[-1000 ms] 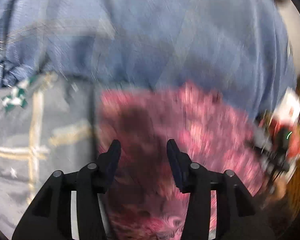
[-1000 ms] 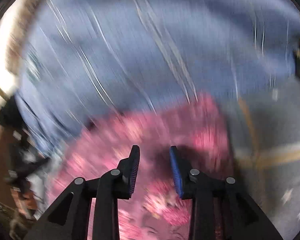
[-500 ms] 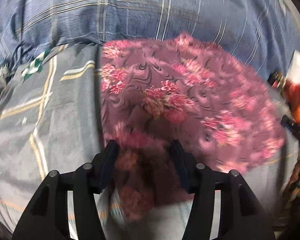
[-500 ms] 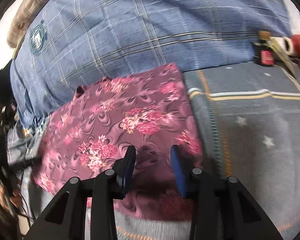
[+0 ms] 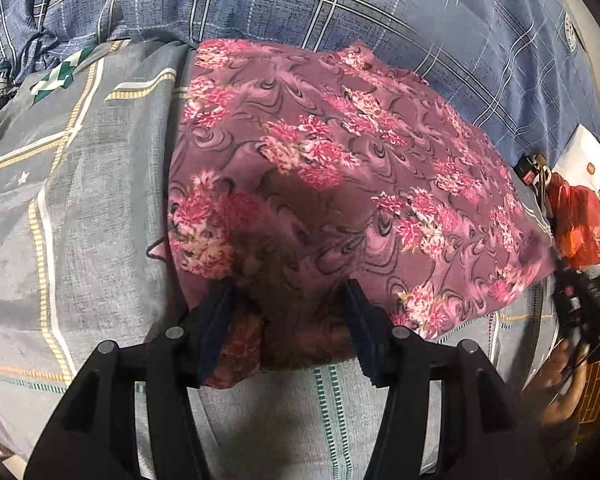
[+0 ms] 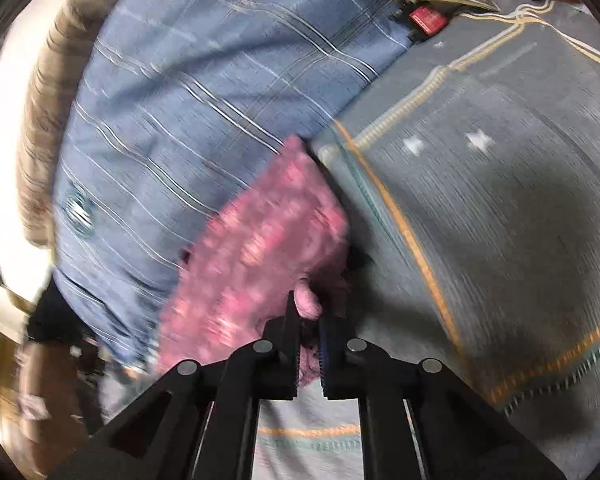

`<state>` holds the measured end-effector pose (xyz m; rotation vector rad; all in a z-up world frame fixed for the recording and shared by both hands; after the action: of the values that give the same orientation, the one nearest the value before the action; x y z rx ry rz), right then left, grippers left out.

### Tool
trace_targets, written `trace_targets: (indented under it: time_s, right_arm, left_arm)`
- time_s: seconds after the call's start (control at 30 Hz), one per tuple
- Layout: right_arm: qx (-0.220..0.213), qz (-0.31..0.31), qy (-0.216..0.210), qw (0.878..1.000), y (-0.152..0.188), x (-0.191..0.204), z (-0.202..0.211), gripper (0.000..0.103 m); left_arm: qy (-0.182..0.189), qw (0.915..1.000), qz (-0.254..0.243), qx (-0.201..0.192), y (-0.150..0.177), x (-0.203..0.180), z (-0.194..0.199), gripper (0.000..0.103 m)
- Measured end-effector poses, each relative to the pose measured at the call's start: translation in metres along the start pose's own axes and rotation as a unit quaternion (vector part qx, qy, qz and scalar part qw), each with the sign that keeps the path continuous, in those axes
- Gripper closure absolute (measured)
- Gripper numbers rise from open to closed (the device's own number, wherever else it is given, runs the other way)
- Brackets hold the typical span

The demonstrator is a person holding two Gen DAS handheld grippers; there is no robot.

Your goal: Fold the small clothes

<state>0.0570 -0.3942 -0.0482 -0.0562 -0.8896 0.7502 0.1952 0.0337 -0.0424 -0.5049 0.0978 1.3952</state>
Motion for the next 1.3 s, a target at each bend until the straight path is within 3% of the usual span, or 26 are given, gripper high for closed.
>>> trace_targets:
  time_s: [0.07, 0.13, 0.23, 0.27, 0.3, 0.33, 0.4, 0.43, 0.57, 0.7, 0.8, 0.83, 0.87, 0.93, 1.03, 1.13, 1.23, 1.3]
  right_arm:
    - [-0.049, 0.035, -0.011, 0.998, -0.014, 0.011, 0.022, 0.097]
    - [-0.078, 0.071, 0.004, 0.994, -0.023, 0.018, 0.033, 0.097]
    - [-0.039, 0.09, 0.081, 0.992, -0.024, -0.005, 0.008, 0.097]
    - [0.002, 0.074, 0.103, 0.992, -0.021, -0.021, -0.007, 0.096]
    - [0.019, 0.056, 0.098, 0.993, -0.019, -0.028, -0.012, 0.097]
    - [0.001, 0.036, 0.094, 0.995, -0.021, -0.03, -0.004, 0.088]
    - [-0.038, 0.025, 0.121, 0.992, -0.027, -0.023, 0.015, 0.086]
    - [-0.058, 0.032, 0.116, 0.991, -0.029, -0.017, 0.025, 0.086]
    - [-0.089, 0.12, 0.094, 0.984, -0.029, 0.031, 0.034, 0.084]
    - [-0.065, 0.203, 0.122, 0.97, -0.004, 0.058, 0.001, 0.066]
    - [0.006, 0.217, 0.176, 0.96, 0.014, 0.044, -0.039, 0.064]
    - [-0.017, 0.221, 0.179, 0.959, 0.015, 0.049, -0.032, 0.061]
    - [-0.014, 0.22, 0.186, 0.957, 0.017, 0.058, -0.028, 0.062]
    - [0.0, 0.232, 0.158, 0.96, 0.026, 0.078, -0.025, 0.062]
    - [0.014, 0.32, 0.115, 0.94, 0.065, 0.132, -0.028, 0.054]
    - [0.059, 0.421, 0.058, 0.904, 0.13, 0.187, -0.043, 0.046]
    - [0.087, 0.52, 0.036, 0.849, 0.197, 0.226, -0.06, 0.042]
    - [0.085, 0.583, 0.045, 0.807, 0.236, 0.241, -0.072, 0.041]
  left_arm:
    - [-0.001, 1.0, 0.0, 0.005, 0.002, 0.004, -0.001, 0.049]
    - [0.003, 1.0, 0.005, 0.007, 0.002, 0.007, -0.002, 0.049]
    - [0.0, 0.9999, 0.001, 0.012, 0.003, 0.007, -0.001, 0.048]
    - [0.0, 0.9999, -0.001, 0.017, 0.004, 0.006, 0.003, 0.048]
    - [0.004, 0.9998, 0.0, 0.018, 0.005, 0.006, 0.01, 0.048]
    - [0.014, 0.9998, 0.003, 0.013, 0.004, 0.006, 0.018, 0.048]
    - [0.043, 0.999, 0.009, -0.011, -0.004, 0.003, 0.036, 0.048]
    - [0.047, 0.9987, 0.012, -0.02, -0.007, 0.002, 0.042, 0.047]
    - [0.039, 0.9983, 0.032, -0.029, -0.02, 0.007, 0.039, 0.043]
    - [0.01, 0.9983, 0.052, 0.024, -0.012, 0.029, -0.006, 0.043]
    - [0.017, 0.9993, 0.031, 0.013, -0.009, 0.029, 0.006, 0.043]
    - [0.025, 0.9991, 0.031, 0.014, -0.009, 0.031, 0.011, 0.043]
    - [0.032, 0.9989, 0.033, 0.011, -0.01, 0.035, 0.017, 0.043]
    - [0.036, 0.9979, 0.054, -0.001, -0.014, 0.048, 0.029, 0.042]
    - [0.066, 0.9937, 0.09, -0.007, -0.014, 0.064, 0.039, 0.042]
    - [0.079, 0.9909, 0.109, 0.002, -0.011, 0.078, 0.042, 0.042]
    - [0.081, 0.9908, 0.108, 0.006, -0.009, 0.086, 0.044, 0.042]
    - [0.091, 0.9895, 0.112, 0.011, -0.006, 0.091, 0.046, 0.042]
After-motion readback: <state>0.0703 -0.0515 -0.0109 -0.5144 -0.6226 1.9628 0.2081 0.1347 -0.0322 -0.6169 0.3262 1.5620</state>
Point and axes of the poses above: each gripper's, at about its wrist camera, not at the fingertips, and z roughly against the way its jaws point, x to its left, y to its underside, the point moved 4 cm from there along -z, roughly the way its jaws point, and after that the axes turned 6 degrees about y, right-handed, at the moved point
